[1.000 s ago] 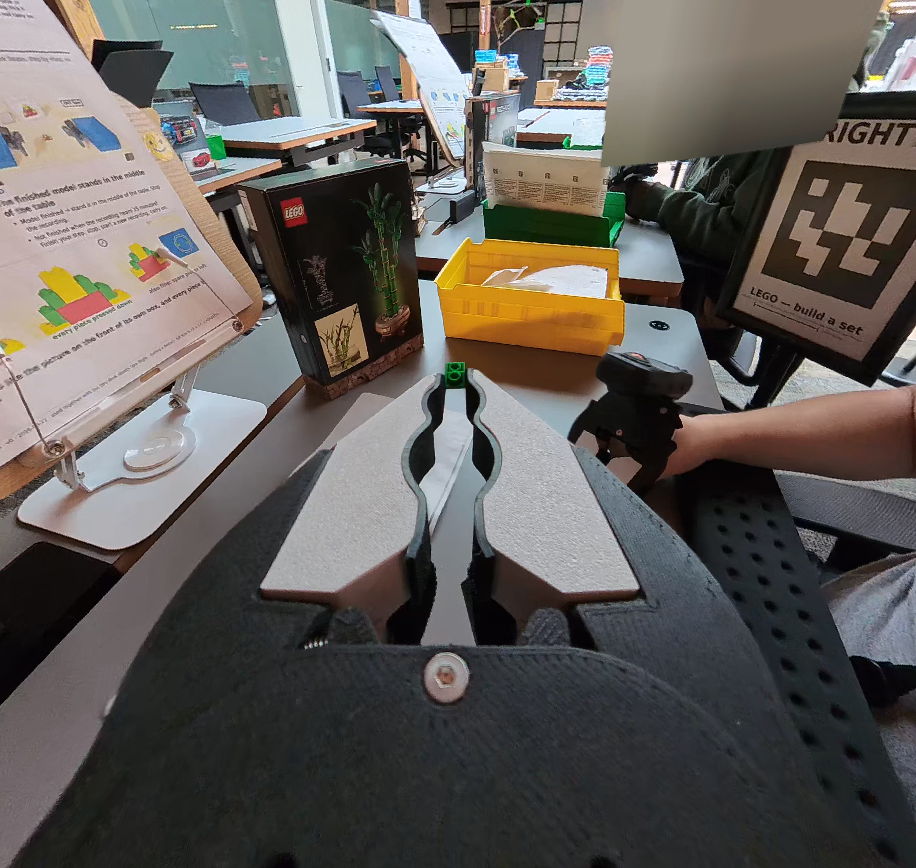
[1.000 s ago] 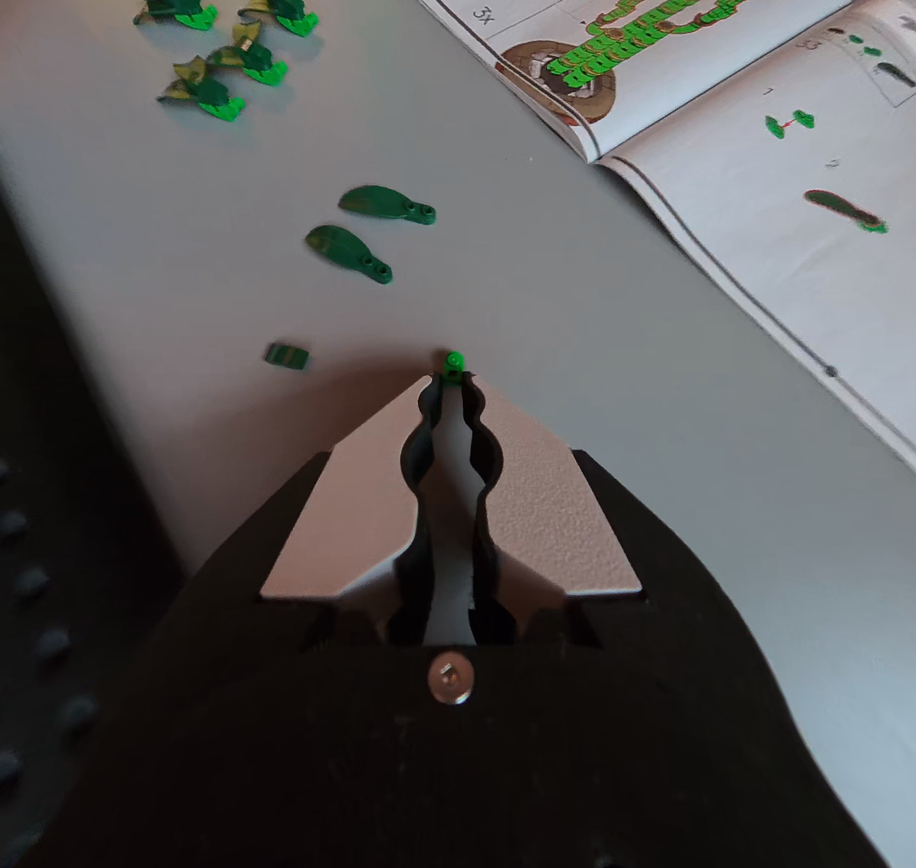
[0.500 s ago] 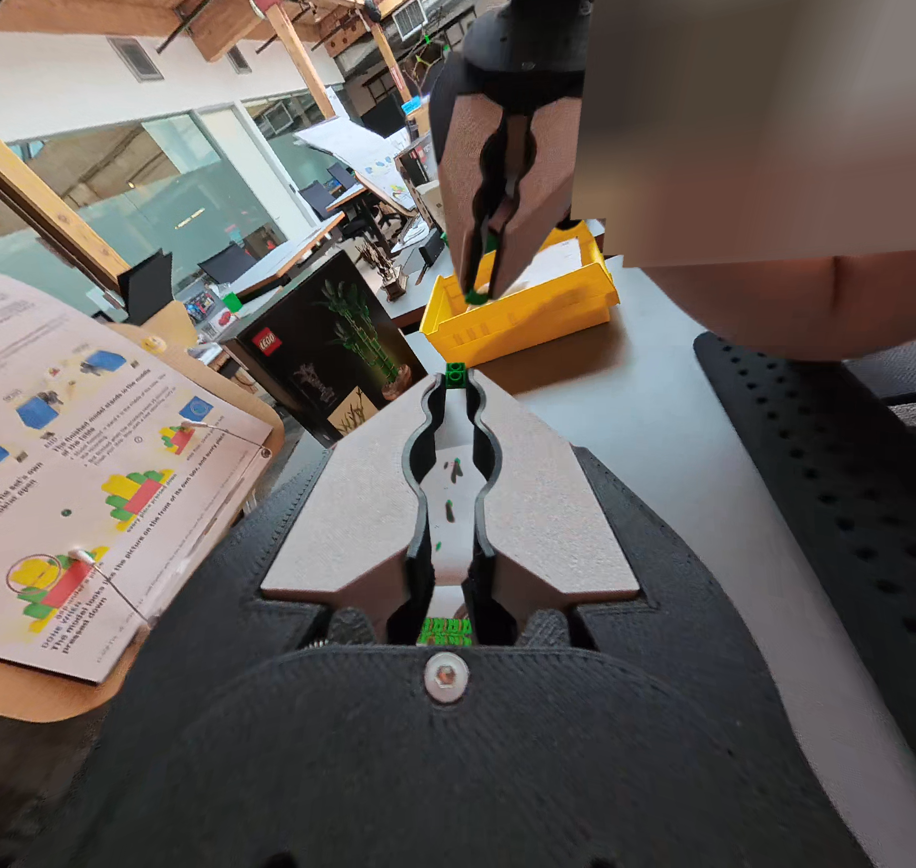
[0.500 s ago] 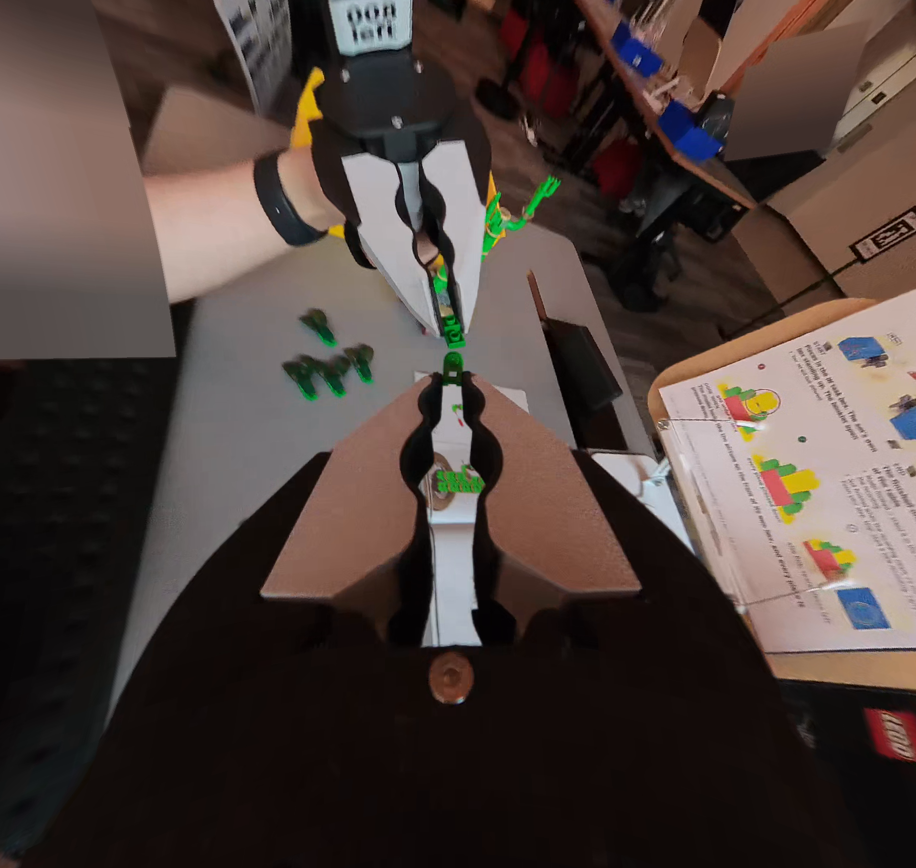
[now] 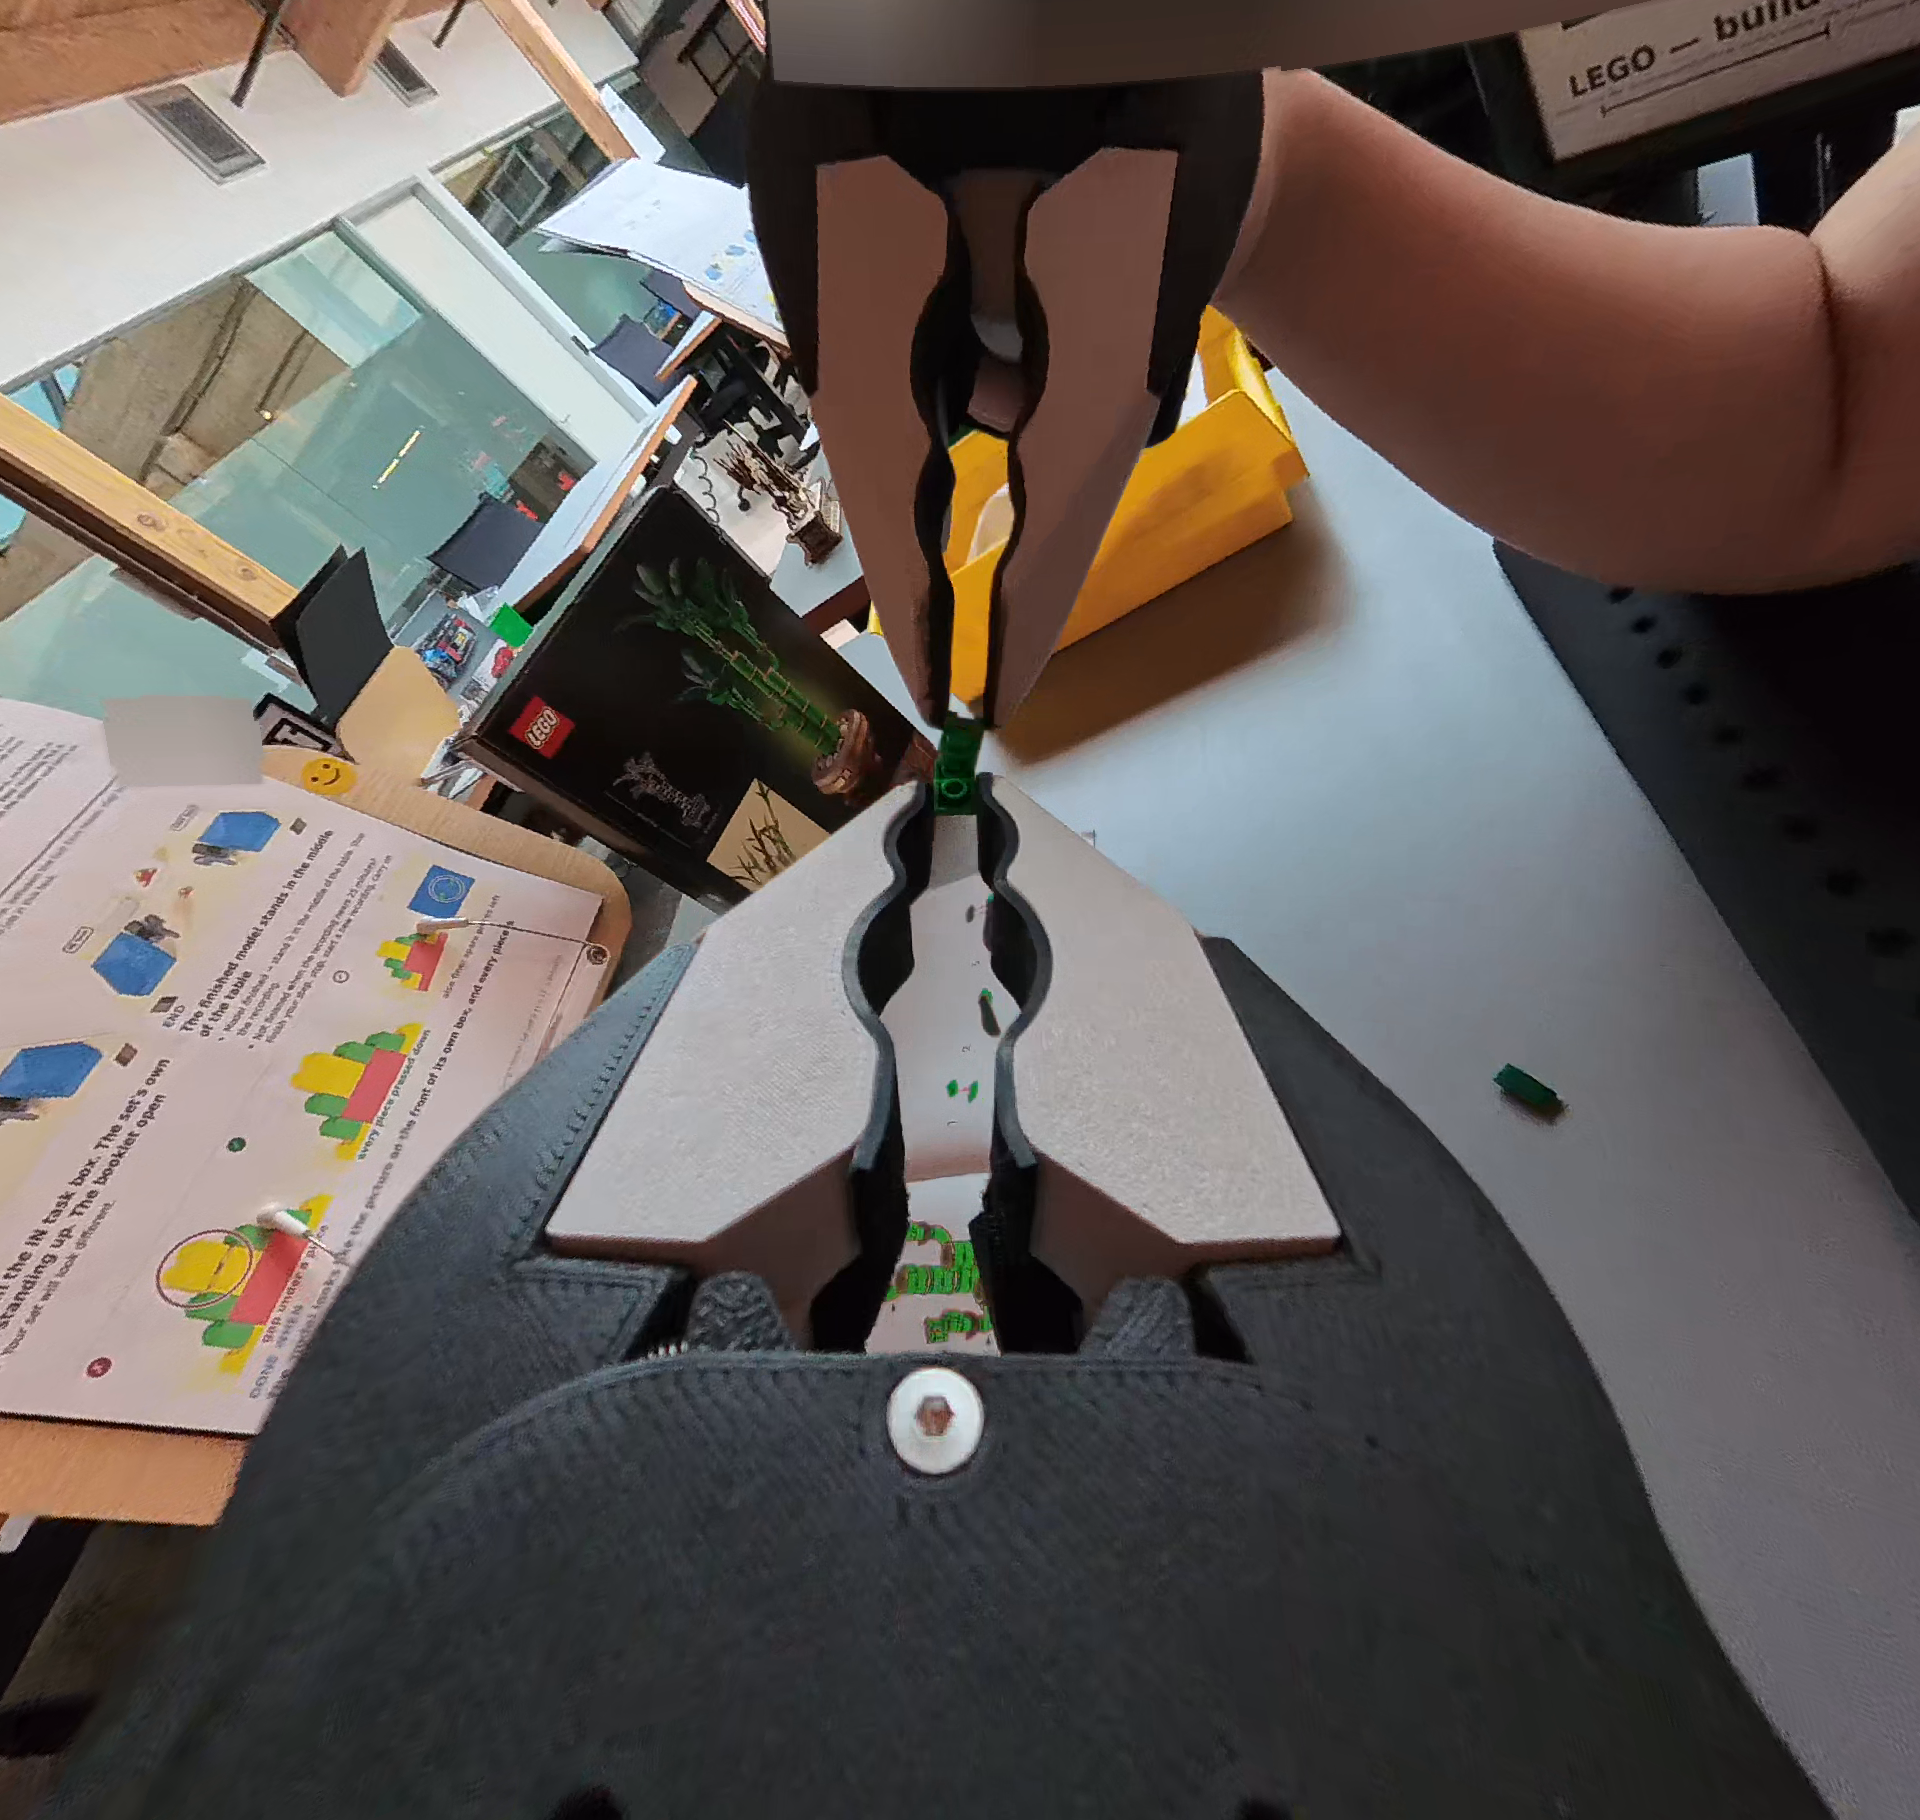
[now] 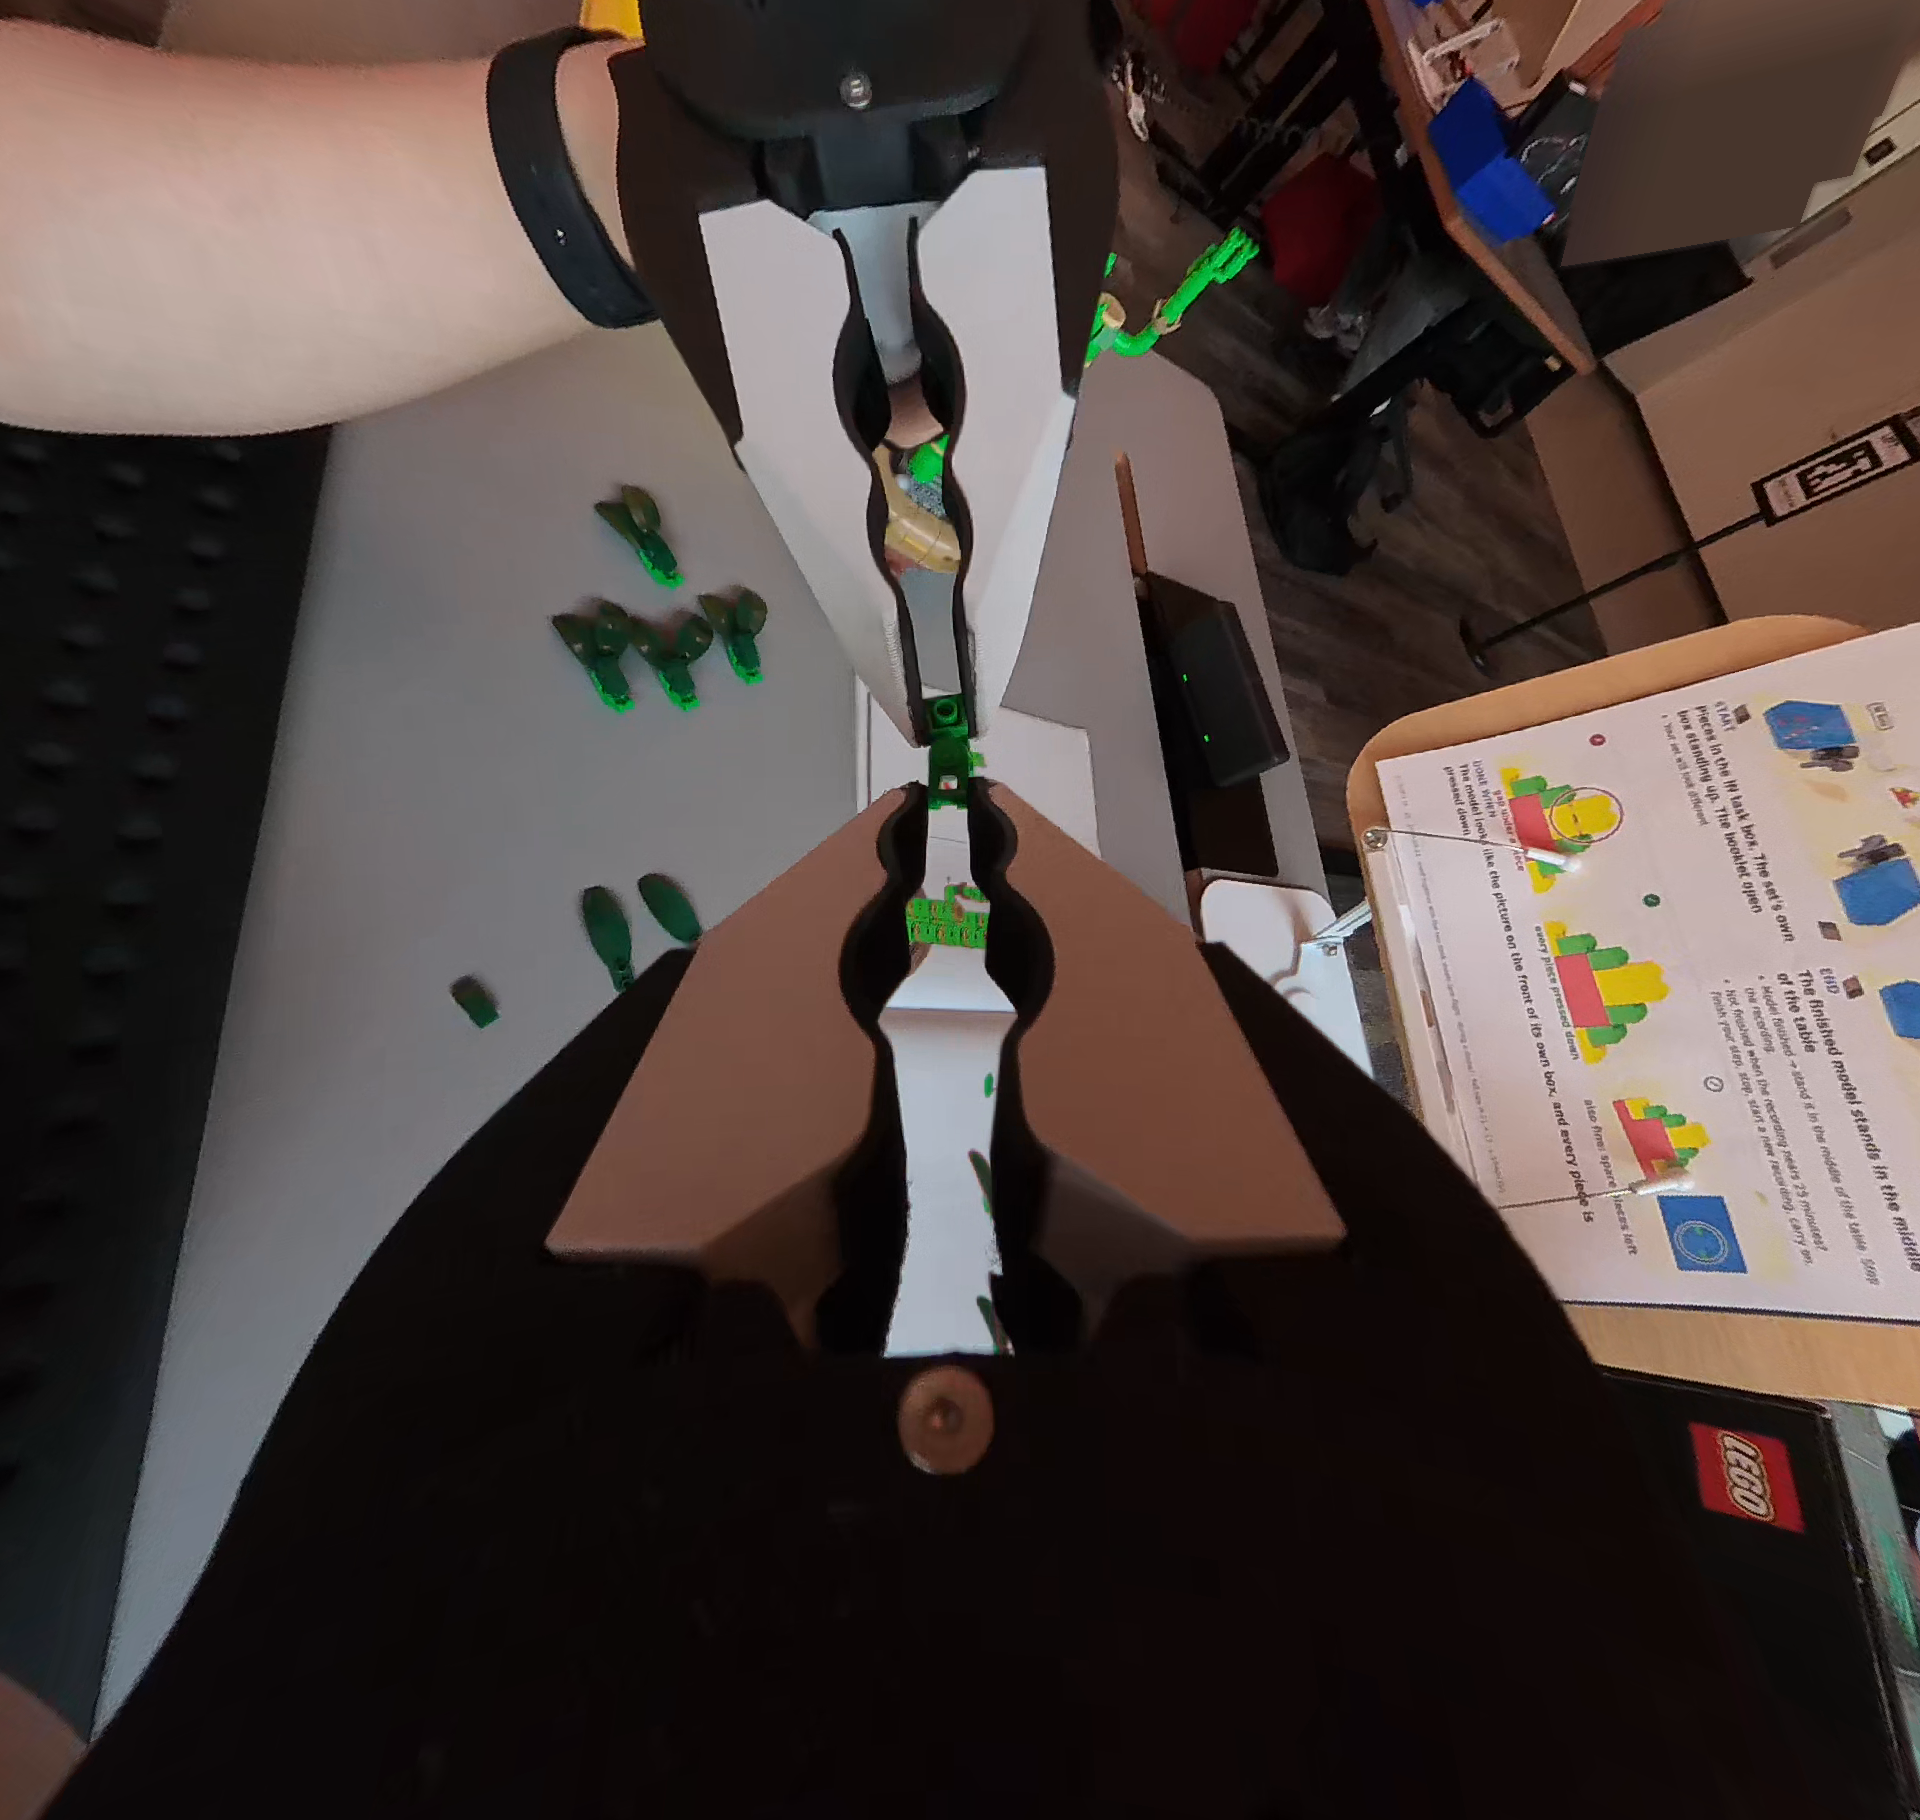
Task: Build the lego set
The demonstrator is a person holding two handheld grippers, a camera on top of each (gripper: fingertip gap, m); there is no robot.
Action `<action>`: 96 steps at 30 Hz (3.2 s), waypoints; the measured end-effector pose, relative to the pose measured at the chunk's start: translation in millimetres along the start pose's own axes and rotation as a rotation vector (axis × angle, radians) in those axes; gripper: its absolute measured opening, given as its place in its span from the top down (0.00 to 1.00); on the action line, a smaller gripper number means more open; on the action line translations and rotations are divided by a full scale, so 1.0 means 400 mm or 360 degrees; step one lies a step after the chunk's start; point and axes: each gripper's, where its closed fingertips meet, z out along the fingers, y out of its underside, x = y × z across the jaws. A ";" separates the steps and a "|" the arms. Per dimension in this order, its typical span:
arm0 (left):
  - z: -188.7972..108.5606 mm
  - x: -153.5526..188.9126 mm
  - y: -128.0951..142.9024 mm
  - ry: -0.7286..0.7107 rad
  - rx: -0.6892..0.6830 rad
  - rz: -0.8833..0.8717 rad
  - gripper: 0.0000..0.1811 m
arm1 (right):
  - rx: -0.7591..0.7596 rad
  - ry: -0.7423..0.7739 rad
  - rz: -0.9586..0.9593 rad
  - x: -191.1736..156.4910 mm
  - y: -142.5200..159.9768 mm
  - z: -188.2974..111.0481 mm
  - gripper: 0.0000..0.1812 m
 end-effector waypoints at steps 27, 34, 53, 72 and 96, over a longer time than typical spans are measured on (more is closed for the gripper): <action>0.034 0.035 -0.027 0.0283 0.0250 -0.0380 0.97 | 0.0212 -0.0418 0.0474 -0.029 0.020 -0.031 0.97; 0.039 0.031 -0.028 0.0278 0.0269 -0.0407 0.97 | 0.0212 -0.0404 0.0481 -0.024 0.023 -0.034 0.97; 0.003 -0.042 -0.120 -0.0061 0.0507 -0.0330 0.97 | 0.0459 -0.0165 0.0549 0.055 -0.031 0.017 0.97; 0.020 -0.051 -0.086 -0.0034 0.0457 -0.0423 0.97 | 0.0494 -0.0216 0.0628 0.056 -0.032 0.031 0.97; 0.027 -0.015 0.070 0.0012 -0.0276 -0.0273 0.97 | 0.0176 -0.0203 0.0353 0.013 0.041 0.010 0.97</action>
